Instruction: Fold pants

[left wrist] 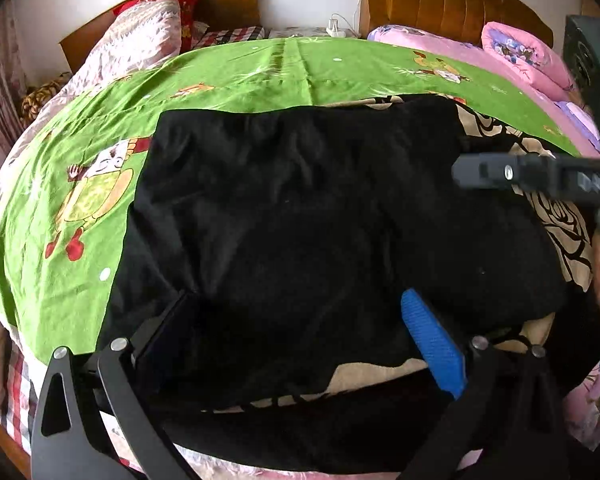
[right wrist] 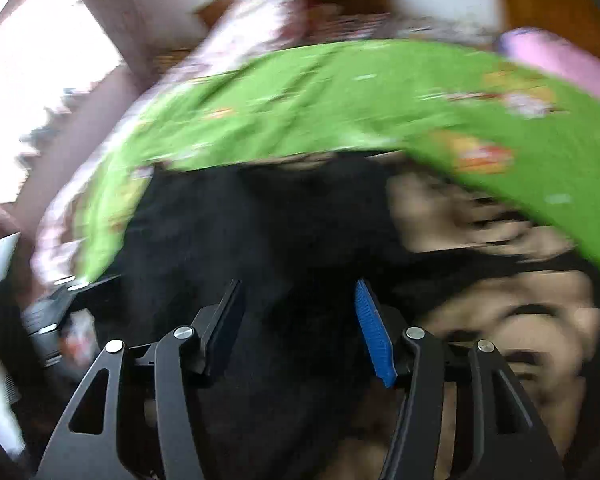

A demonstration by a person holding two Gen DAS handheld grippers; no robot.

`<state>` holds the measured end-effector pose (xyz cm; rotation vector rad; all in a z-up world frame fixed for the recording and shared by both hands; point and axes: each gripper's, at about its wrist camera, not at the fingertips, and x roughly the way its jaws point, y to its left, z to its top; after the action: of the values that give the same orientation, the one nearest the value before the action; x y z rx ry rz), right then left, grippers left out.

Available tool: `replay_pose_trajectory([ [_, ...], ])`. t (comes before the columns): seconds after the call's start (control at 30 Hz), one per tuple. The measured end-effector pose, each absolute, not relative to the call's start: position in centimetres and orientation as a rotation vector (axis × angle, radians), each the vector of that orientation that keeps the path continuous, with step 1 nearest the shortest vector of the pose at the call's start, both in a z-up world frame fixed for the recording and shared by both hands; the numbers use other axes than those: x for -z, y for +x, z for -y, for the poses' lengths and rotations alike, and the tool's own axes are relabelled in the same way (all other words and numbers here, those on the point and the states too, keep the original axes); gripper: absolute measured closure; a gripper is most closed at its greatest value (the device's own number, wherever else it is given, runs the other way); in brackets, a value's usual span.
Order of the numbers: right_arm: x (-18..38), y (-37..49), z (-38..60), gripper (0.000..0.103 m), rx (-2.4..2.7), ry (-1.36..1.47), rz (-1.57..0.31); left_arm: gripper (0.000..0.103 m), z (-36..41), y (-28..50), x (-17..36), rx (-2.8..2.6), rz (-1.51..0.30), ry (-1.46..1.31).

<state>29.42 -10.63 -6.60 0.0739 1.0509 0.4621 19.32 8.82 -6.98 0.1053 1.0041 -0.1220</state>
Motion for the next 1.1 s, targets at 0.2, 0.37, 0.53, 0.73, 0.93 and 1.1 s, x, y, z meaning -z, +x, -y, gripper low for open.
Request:
replay_pose_trajectory([
  [0.2,4.8,28.3,9.2,0.036,-0.568,0.033,-1.004,0.001,-8.5,18.9,7.1,0.113,-0.983,0.103],
  [0.37,6.7,28.7,5.5,0.030,-0.572,-0.210,-1.054,0.001,-8.4,18.6,7.0,0.104,-0.977,0.100],
  [0.53,5.9,29.0,7.9,0.028,-0.420,-0.155,-1.009,0.001,-8.5,18.2,7.0,0.106,-0.968,0.099],
  [0.73,3.6,27.2,11.1,0.018,-0.424,-0.127,-0.934,0.003,-8.8,17.8,5.1,0.148,-0.991,0.050],
  [0.93,3.1,28.2,17.8,0.017,-0.319,-0.009,-0.922,0.002,-10.1,19.6,-1.5,0.202,-0.844,-0.029],
  [1.1,5.0,28.1,19.0,0.020,-0.492,0.178,-0.984,0.002,-8.5,25.9,2.1,0.108,-0.970,0.099],
])
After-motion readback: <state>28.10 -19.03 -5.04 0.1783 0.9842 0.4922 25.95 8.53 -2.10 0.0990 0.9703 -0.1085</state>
